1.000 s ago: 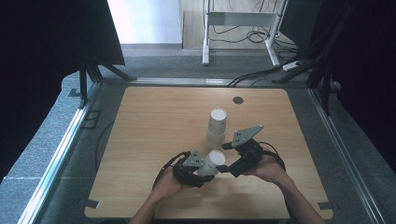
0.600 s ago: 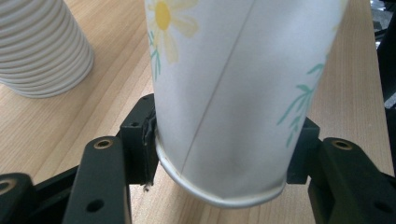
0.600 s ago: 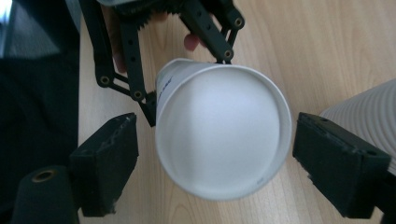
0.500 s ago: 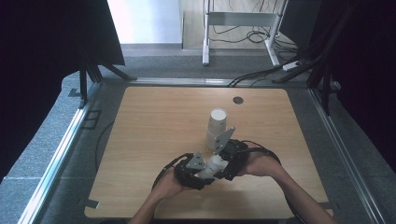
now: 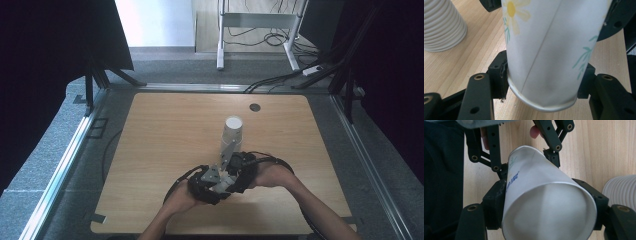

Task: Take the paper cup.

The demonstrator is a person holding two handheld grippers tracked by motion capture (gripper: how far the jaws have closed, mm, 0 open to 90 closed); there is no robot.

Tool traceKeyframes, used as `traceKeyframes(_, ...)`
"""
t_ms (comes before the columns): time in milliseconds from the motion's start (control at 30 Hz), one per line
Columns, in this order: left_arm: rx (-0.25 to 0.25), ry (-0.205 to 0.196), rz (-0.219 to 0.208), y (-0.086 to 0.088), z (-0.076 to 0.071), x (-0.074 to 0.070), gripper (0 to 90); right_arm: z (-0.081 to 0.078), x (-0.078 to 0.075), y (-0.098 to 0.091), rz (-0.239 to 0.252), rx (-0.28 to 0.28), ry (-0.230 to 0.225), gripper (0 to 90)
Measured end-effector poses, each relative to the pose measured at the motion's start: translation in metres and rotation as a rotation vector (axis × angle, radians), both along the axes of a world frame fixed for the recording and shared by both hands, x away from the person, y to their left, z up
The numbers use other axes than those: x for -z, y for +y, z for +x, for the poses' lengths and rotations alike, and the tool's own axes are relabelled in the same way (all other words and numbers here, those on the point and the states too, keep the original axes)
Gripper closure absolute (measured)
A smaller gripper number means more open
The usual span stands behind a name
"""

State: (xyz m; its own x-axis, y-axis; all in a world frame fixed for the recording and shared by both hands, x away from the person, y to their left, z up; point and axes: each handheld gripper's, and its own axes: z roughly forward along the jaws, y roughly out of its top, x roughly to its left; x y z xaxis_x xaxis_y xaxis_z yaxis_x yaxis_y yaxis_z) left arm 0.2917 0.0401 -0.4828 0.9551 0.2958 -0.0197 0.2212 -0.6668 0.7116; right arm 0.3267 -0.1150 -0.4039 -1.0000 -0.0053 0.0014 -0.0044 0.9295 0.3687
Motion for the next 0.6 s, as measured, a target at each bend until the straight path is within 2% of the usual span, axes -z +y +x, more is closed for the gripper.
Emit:
traceKeyframes(133,0.006,0.002,0.002,-0.001,0.0,0.001,41.3,0.0,-0.001,0.0,-0.02,0.011,0.02,36.4)
traceKeyframes(167,-0.024,0.018,-0.039,-0.003,-0.002,0.003,40.3,0.001,-0.001,-0.001,-0.019,0.013,0.026,36.8)
traceKeyframes(200,-0.031,0.021,-0.052,-0.004,-0.003,0.003,38.6,0.001,-0.001,-0.001,-0.013,0.017,0.03,37.2)
traceKeyframes(233,-0.004,-0.002,-0.018,-0.002,0.0,0.001,36.3,0.001,-0.001,-0.002,-0.011,0.027,0.037,37.3)
traceKeyframes(267,-0.025,0.013,-0.051,-0.003,-0.001,0.002,33.3,0.002,-0.001,-0.003,-0.001,0.023,0.038,37.3)
traceKeyframes(300,-0.039,0.036,-0.092,-0.003,-0.002,0.002,30.1,0.002,-0.002,-0.004,0.009,0.032,0.043,37.3)
traceKeyframes(400,-0.032,0.048,-0.111,0.001,0.002,-0.002,19.6,0.003,-0.004,-0.009,0.053,0.057,0.05,37.3)
traceKeyframes(433,-0.035,0.048,-0.12,0.003,0.003,-0.004,14.9,0.005,-0.007,-0.015,0.093,0.073,0.057,37.3)
traceKeyframes(467,-0.038,0.052,-0.13,0.004,0.003,-0.004,13.3,0.005,-0.008,-0.017,0.114,0.083,0.062,37.3)
traceKeyframes(500,-0.039,0.06,-0.144,0.005,0.003,-0.005,13.3,0.005,-0.008,-0.017,0.114,0.083,0.062,37.3)
traceKeyframes(600,-0.042,0.07,-0.177,0.008,0.005,-0.007,10.9,0.006,-0.011,-0.025,0.179,0.106,0.066,37.3)
